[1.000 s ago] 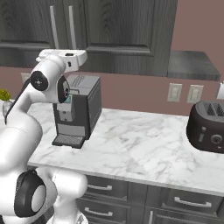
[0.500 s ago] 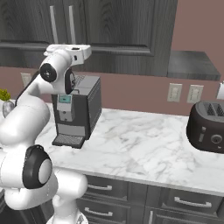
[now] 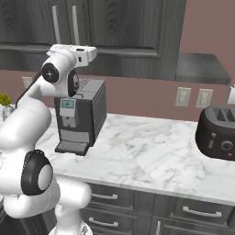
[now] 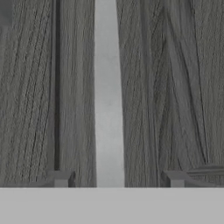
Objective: Get the candle and the beer from the cabinet and move them to the dining counter.
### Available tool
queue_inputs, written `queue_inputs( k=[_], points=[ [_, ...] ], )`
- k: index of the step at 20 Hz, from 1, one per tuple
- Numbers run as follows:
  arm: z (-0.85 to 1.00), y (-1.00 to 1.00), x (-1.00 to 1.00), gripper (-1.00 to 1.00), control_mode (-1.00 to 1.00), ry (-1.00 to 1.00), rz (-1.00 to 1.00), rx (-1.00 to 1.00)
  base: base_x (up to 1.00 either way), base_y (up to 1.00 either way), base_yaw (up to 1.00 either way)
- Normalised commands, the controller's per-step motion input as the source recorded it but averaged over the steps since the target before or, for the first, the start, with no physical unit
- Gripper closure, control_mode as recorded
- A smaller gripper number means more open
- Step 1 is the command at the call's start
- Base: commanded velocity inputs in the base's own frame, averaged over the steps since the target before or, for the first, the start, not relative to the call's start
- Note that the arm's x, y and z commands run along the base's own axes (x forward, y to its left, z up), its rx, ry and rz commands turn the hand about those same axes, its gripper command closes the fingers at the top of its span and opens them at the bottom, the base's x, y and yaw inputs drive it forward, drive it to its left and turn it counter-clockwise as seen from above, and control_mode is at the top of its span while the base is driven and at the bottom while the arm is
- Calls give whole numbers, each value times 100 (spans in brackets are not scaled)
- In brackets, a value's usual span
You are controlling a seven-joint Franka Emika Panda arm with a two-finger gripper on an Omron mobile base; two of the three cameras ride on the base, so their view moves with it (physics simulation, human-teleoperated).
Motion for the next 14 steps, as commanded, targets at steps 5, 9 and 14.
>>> queue_inputs(
  k=[5, 9, 14],
  points=[
    [0, 9, 39, 100, -100, 3, 0, 0, 0, 0, 0],
    [-3, 3, 0, 100, -100, 2, 0, -1, 0, 0, 0],
    [-2, 1, -5, 100, -100, -4, 0, 0, 0, 0, 0]
  ],
)
